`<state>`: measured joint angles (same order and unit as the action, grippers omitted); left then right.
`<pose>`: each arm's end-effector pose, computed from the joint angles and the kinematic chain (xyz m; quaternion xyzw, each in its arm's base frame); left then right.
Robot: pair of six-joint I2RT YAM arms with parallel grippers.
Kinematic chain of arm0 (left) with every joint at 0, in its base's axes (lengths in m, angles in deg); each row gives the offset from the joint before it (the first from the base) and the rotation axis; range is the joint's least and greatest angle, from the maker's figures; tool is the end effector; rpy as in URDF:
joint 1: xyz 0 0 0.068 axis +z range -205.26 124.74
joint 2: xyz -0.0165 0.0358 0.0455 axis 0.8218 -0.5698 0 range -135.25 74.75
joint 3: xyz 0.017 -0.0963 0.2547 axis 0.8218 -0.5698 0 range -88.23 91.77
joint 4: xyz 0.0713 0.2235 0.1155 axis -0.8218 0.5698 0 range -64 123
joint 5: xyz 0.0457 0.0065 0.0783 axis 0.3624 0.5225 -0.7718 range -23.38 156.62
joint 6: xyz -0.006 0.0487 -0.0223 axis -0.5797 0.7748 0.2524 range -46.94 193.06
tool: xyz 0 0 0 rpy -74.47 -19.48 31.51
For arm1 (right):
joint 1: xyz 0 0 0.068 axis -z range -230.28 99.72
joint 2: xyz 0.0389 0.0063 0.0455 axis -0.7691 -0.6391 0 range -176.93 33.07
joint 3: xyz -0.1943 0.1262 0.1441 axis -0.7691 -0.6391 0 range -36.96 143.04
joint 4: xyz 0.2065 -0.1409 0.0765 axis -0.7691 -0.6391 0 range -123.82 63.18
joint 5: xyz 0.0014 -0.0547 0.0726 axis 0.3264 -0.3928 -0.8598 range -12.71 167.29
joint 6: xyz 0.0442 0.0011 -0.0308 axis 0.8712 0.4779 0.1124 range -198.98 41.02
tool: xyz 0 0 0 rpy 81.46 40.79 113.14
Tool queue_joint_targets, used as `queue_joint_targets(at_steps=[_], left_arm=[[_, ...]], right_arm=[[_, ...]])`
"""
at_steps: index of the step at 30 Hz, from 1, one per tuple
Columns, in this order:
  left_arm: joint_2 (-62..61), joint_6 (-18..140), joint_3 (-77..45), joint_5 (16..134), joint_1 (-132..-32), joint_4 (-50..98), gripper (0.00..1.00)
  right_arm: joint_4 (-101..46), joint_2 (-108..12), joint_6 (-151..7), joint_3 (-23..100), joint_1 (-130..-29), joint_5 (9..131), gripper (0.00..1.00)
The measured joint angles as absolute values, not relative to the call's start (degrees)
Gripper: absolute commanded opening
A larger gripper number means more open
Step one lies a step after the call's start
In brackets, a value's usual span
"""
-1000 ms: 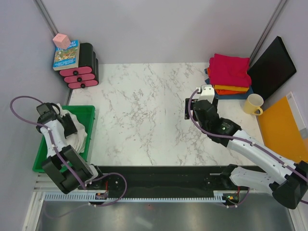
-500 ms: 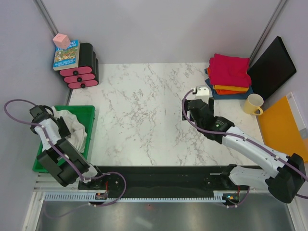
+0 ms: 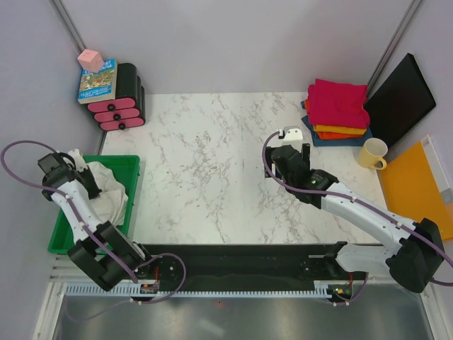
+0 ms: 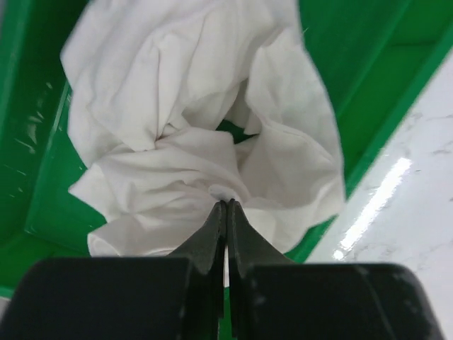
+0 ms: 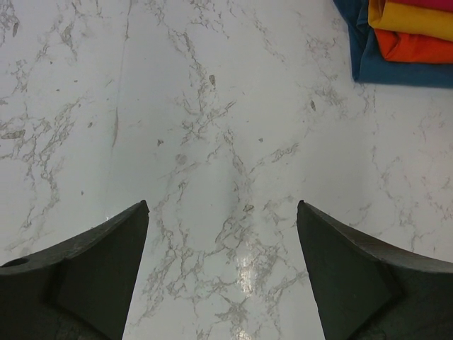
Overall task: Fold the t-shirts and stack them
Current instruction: Grab crumpled tshirt from bin with the left arm, then move the tshirt to the center of the board
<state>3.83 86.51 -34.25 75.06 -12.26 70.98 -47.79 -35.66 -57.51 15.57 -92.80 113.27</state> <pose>0.1768 0.1579 0.2527 -0.2295 0.9400 0.0515 0.2470 0.2044 0.1591 0.2867 -0.0205 0.8625 -0.0104 0.5055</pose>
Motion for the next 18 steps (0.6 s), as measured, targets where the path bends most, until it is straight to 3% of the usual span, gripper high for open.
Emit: queue_joint_targets(at_steps=[5, 11, 13, 18], left_arm=[[8.97, 85.97, -18.62, 84.38, -12.63, 76.24, 0.02], [4.47, 82.95, 15.82, 96.35, -15.27, 79.06, 0.02], [3.96, 82.25, 22.77, 97.05, -20.3, 79.85, 0.02], [0.99, 81.97, 33.81, 93.14, -43.47, 83.61, 0.02]], right_arm=[[-47.33, -35.66, -57.62, 16.58, -92.8, 113.21, 0.92], [-46.48, -36.21, -57.77, 19.18, -92.8, 113.14, 0.92], [-45.98, -36.27, -57.82, 19.4, -92.8, 113.12, 0.92], [-45.65, -36.38, -58.28, 19.79, -92.8, 113.12, 0.92]])
